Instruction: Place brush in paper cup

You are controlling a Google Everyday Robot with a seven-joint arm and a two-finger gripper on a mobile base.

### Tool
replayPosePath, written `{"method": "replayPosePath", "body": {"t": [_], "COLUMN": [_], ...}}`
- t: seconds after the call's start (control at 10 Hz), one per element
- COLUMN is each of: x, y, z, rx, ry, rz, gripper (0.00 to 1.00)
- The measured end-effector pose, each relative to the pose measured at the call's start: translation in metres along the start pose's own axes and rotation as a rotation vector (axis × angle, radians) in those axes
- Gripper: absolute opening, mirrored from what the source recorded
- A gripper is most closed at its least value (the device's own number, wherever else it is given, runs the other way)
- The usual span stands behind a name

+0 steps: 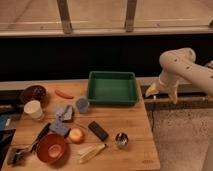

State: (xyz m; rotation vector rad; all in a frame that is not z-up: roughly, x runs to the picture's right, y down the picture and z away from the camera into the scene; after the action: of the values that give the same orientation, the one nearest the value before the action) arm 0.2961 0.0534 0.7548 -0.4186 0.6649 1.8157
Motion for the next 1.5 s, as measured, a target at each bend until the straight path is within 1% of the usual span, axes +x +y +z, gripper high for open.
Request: {"method": "replayPosePath", "body": {"t": [0.9,1.1,1.3,1.5], "x": [0.001,0.001,-0.002,-0.003], "y": [0.000,0.008,0.044,0.093], "z": [0.000,-0.003,-0.012,-0.025], "rx": [0.001,-0.004,-0.019,-0.034], "ry": [0.000,-0.007,-0.025,-0.051], "rz": [-0.002,-0.035,-0.095,-0.174], "gripper": [0.80,0.80,0.80,0.80]}}
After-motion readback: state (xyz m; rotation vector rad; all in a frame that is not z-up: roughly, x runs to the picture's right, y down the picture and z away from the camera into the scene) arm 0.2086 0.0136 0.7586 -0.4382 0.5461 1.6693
